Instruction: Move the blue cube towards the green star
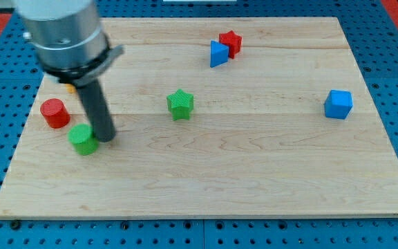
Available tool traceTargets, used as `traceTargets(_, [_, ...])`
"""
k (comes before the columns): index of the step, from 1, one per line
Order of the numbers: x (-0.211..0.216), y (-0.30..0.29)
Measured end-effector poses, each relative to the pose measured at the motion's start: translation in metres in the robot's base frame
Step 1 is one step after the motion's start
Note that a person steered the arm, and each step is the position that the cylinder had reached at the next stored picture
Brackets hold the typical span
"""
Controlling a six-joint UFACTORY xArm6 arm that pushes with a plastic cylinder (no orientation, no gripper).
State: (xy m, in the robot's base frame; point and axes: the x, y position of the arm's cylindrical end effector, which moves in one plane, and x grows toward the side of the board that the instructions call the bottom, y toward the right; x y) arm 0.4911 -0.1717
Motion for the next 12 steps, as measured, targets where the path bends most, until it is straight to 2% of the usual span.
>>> traceTargets(1, [0.004, -0.024])
traceTargets(2, [0.001, 0.05])
traceTargets(3, [-0.028, 0.177])
traceTargets(4, [-0.055, 0.228])
traceTargets(5, [-0.091, 0.194])
traceTargets(6, [-0.058, 0.159])
traceTargets(7, [-0.023, 0.147])
traceTargets(8, [-0.043, 0.163])
traceTargets(9, [-0.086, 0.168])
traceTargets(10, [-0.058, 0.113])
traceTargets(11, [-0.019, 0.101])
traceTargets(12, [-0.027, 0.166])
